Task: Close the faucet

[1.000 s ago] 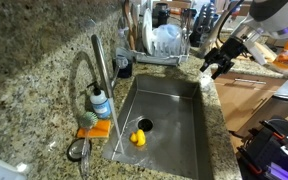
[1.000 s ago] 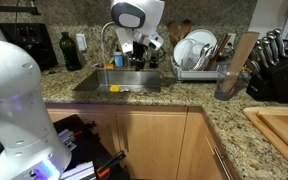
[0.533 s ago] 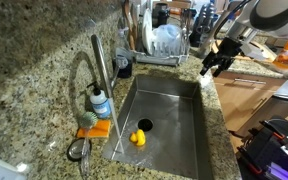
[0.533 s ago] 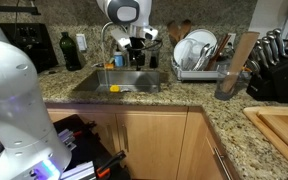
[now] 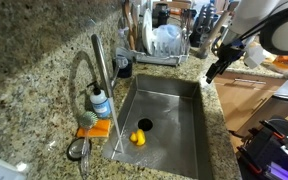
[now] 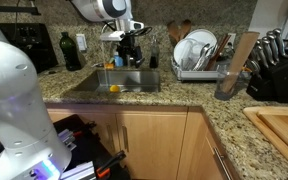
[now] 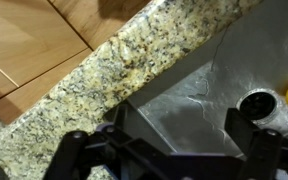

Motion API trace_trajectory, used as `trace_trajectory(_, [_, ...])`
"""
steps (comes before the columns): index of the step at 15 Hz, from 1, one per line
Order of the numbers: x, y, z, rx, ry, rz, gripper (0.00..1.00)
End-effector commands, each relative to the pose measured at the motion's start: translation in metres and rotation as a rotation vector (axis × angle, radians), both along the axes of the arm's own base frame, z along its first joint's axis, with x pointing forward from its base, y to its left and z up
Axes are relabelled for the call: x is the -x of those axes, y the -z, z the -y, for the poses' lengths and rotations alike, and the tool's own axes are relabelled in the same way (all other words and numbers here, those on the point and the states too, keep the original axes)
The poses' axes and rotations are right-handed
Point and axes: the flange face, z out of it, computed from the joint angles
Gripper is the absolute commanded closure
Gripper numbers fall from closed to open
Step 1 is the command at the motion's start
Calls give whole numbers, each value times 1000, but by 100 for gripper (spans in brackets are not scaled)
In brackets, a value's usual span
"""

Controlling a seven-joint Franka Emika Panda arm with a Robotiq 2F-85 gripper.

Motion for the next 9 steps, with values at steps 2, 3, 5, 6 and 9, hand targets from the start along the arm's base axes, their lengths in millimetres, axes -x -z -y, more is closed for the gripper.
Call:
trace_trajectory(2, [1, 3, -11, 134, -72, 57, 0])
trace_trajectory(3, [3, 14, -21, 172, -112, 49, 0])
trace_trajectory(5, [10, 44, -46, 278, -186, 24, 0])
trace_trajectory(6, [11, 56, -57, 330, -223, 14, 0])
trace_trajectory(9, [10, 82, -79, 479, -343, 0, 0])
